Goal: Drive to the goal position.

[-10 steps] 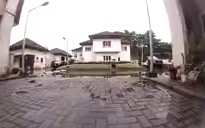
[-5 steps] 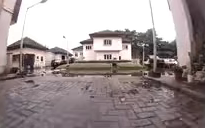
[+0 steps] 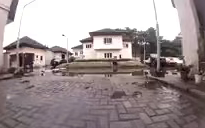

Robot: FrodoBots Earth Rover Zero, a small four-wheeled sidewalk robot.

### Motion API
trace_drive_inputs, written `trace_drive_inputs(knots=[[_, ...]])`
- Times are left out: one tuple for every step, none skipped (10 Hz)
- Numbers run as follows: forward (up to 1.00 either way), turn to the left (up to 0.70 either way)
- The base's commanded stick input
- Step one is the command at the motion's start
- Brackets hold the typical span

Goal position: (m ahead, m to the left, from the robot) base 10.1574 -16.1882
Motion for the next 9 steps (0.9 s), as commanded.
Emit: trace_drive_inputs(knots=[[0.5,0.0],[0.5,0.0],[0.5,0.0],[0.5,0.0],[0.5,0.0],[0.5,0.0],[0.5,0.0],[0.5,0.0],[0.5,0.0]])
